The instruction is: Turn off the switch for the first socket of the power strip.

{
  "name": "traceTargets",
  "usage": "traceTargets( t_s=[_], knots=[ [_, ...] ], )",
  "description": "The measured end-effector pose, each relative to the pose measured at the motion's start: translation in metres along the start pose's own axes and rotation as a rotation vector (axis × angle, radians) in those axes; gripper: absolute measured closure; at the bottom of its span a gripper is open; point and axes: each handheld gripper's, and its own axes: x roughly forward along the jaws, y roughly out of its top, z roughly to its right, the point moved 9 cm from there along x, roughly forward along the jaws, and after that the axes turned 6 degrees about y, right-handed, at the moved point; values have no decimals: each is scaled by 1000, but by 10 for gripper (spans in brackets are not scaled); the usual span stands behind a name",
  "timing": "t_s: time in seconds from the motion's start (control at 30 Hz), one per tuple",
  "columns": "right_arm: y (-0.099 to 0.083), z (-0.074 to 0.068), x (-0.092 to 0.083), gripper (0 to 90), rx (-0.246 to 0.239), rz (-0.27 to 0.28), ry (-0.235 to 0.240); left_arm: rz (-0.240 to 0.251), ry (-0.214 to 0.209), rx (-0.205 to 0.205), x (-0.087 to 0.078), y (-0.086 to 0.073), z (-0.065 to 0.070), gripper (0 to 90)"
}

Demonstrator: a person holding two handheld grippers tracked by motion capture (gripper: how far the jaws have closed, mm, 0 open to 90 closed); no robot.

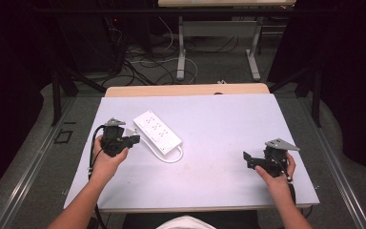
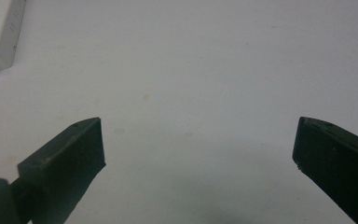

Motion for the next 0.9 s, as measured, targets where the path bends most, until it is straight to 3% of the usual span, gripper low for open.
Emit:
traceTargets(
  t_s=[0.4, 0.9],
  knots=[
    [-1, 0, 1, 18, 8, -2, 6, -18, -17, -5, 14, 7, 13, 900],
    [-2, 1, 1, 22, 20, -5, 9, -40, -18, -39, 37, 17, 25, 900]
  ],
)
